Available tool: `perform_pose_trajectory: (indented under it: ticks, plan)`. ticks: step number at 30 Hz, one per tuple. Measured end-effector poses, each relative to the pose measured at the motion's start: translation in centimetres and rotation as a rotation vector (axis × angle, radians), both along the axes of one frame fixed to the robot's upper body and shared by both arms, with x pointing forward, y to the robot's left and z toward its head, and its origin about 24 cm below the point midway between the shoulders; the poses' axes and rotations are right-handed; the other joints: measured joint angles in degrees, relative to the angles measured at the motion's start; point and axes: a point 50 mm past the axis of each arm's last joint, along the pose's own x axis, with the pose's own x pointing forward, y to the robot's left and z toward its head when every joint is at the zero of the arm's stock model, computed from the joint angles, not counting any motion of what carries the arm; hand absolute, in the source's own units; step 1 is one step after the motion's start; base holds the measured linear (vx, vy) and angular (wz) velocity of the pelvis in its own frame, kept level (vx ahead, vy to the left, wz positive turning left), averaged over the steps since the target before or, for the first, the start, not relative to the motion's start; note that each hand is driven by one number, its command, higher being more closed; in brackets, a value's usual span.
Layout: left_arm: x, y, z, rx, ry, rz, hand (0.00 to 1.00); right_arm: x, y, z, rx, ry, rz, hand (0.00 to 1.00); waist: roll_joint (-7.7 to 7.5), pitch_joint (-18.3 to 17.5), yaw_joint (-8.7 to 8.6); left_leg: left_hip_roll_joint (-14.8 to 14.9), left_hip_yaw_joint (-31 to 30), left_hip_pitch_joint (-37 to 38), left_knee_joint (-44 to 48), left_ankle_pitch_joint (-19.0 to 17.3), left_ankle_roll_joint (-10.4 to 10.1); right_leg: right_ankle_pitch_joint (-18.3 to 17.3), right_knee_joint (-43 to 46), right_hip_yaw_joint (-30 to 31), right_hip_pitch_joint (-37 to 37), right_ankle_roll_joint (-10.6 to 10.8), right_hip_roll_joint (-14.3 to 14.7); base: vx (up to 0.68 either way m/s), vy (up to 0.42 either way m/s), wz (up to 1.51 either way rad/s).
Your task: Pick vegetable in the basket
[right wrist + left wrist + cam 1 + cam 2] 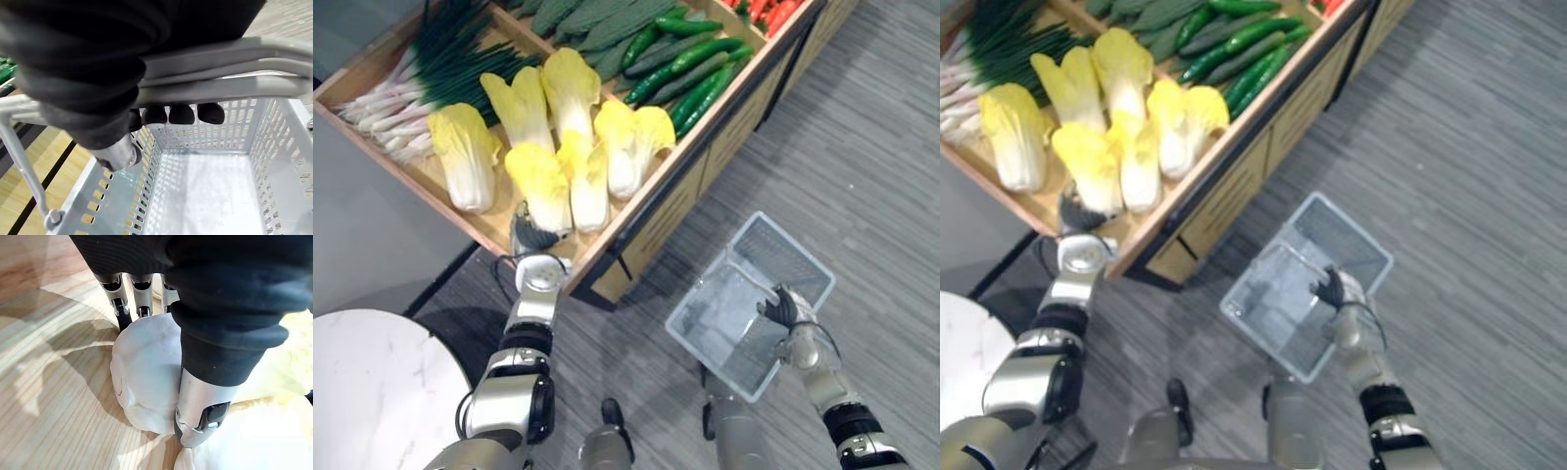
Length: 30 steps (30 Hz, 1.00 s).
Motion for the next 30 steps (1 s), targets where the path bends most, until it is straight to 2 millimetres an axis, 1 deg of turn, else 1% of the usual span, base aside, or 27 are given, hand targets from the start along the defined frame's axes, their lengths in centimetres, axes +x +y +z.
perform_pose_trajectory:
  ticks: [8,11,12,16,20,22,24,25,28,30]
  plan:
    - [0.2,0.1,0.0,-0.005,0.011,0.011,1.00,-0.3,-0.5,-0.2,-0.014,0.011,-0.006,1.00,-0.79,0.4,-0.24,0.1,-0.2,0.7,0.9,-0.4,0.0,-0.2,0.0,-0.5,1.2,0.2,-0.1,0.00,-0.005,0.01]
    - [0.1,0.2,-0.2,-0.001,0.020,0.009,1.00,-0.6,-0.4,-0.6,-0.016,0.024,-0.001,1.00,-1.10,0.4,-0.92,0.2,-0.9,1.5,1.2,-0.6,0.1,-0.1,0.0,-1.3,2.6,0.1,-0.2,0.02,0.003,0.10]
    - [0.0,0.2,-0.3,0.001,0.027,0.013,1.00,-0.8,-0.4,-0.7,-0.016,0.029,0.003,1.00,-1.18,0.4,-1.18,0.2,-1.0,1.8,1.2,-0.7,0.2,0.0,0.0,-1.3,3.1,0.0,-0.2,0.03,0.012,0.05]
    - [-1.1,0.2,-0.2,0.043,-0.002,-0.002,1.00,-1.1,-0.3,-1.1,-0.017,0.041,0.008,1.00,-1.37,0.3,-1.22,0.2,-1.1,2.6,1.6,-1.0,0.4,0.0,0.0,-1.5,3.9,-0.1,-0.2,0.05,0.012,0.02]
    - [-1.9,0.0,1.1,0.101,-0.079,-0.028,1.00,-1.5,-0.5,-1.6,-0.019,0.064,0.000,1.00,-1.33,0.1,-0.99,0.1,-2.5,3.7,1.3,-1.1,0.4,0.1,0.0,-2.2,5.7,-0.1,-0.3,0.06,0.020,0.14]
    - [-2.2,0.0,1.3,0.109,-0.098,-0.031,1.00,-1.9,-0.5,-1.9,-0.019,0.077,-0.003,1.00,-1.31,-0.8,-0.52,0.0,-2.5,4.5,1.0,-1.1,0.4,0.1,0.0,-2.3,6.3,-0.1,-0.4,0.02,0.018,0.04]
    - [-2.6,0.1,1.1,0.114,-0.102,-0.033,1.00,-2.3,-0.6,-2.4,-0.019,0.095,-0.005,1.00,-1.12,-2.7,0.18,-0.2,-2.6,4.5,0.8,-1.0,0.4,0.1,0.0,-2.3,6.4,-0.1,-0.5,0.01,0.000,0.02]
    - [-2.7,0.2,0.9,0.119,-0.095,-0.030,1.00,-2.5,-0.6,-2.6,-0.020,0.106,-0.005,1.00,-0.88,-3.5,0.31,-0.2,-2.8,4.6,0.8,-1.0,0.5,0.1,0.0,-2.5,6.6,-0.1,-0.5,0.01,-0.004,0.07]
    - [-3.5,0.3,0.7,0.148,-0.100,-0.032,1.00,-2.7,-0.5,-3.2,-0.013,0.131,-0.007,1.00,-0.67,-4.0,0.40,-0.2,-3.4,5.5,0.8,-1.1,0.6,0.0,0.0,-2.9,8.0,-0.1,-0.6,-0.02,0.003,0.09]
    - [-4.0,0.2,0.5,0.160,-0.100,-0.035,1.00,-3.0,-0.4,-3.5,-0.003,0.144,-0.012,1.00,-0.66,-5.3,0.41,-0.4,-3.7,5.4,0.8,-1.1,0.7,-0.2,0.0,-3.0,8.0,-0.3,-0.8,-0.04,0.004,0.06]
